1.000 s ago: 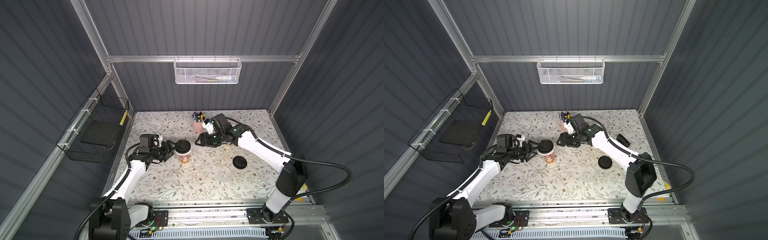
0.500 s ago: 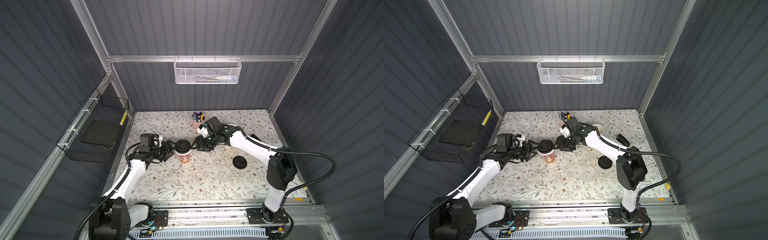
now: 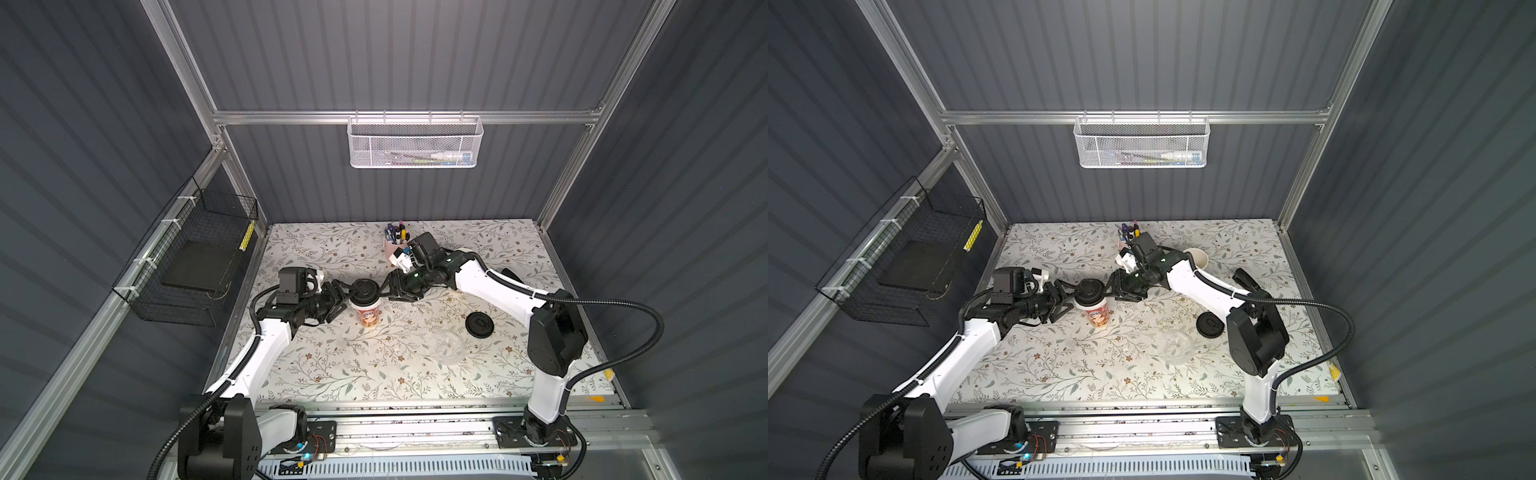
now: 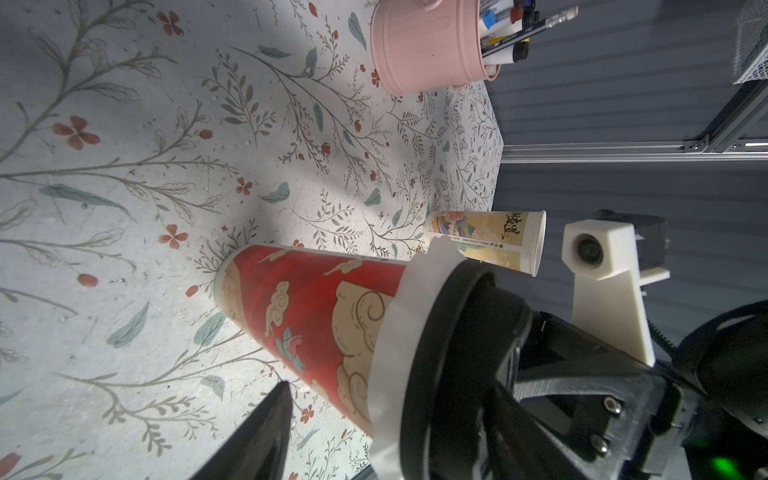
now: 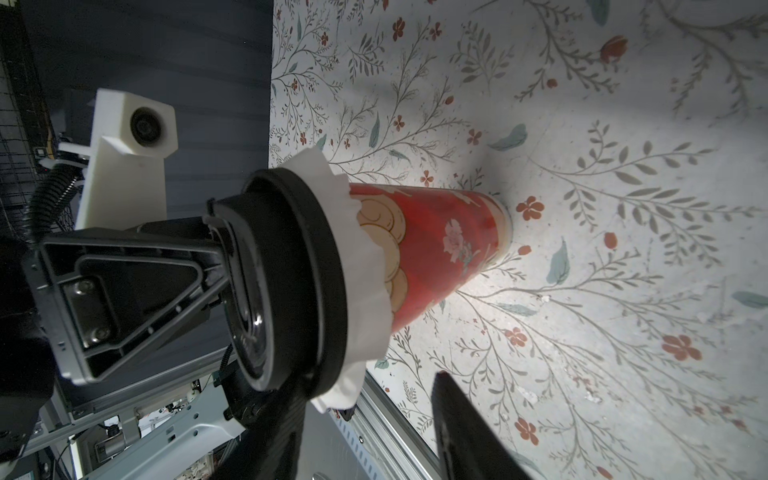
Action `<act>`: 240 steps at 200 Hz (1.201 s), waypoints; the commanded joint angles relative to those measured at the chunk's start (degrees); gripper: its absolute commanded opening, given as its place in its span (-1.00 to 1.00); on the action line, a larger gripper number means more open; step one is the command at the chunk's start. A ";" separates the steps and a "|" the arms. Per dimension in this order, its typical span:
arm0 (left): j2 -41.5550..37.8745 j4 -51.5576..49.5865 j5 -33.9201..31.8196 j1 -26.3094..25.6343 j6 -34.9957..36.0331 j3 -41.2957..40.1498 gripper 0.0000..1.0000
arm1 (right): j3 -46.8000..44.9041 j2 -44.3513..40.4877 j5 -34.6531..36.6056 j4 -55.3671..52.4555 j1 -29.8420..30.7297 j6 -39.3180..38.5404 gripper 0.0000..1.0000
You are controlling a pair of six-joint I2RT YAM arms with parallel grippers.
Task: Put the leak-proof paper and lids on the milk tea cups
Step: Secure the cup lid on the cup.
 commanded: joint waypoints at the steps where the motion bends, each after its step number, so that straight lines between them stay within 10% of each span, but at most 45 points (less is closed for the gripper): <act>1: 3.81 -14.28 -9.26 -0.11 1.74 -4.58 0.41 | -1.54 1.27 2.83 -1.39 0.29 0.31 -0.08; 127: 3.73 -13.72 -10.15 -0.11 1.49 -6.38 0.39 | -9.74 5.68 9.05 -1.68 0.29 -1.76 -0.24; 190: 3.36 -14.15 -10.63 -0.11 1.71 -7.06 0.37 | -7.73 -6.16 -1.60 8.95 0.42 -1.00 0.29; 240: 3.74 -14.04 -10.87 -0.11 1.24 -6.83 0.36 | -9.92 -5.19 -3.08 12.11 2.59 1.66 0.35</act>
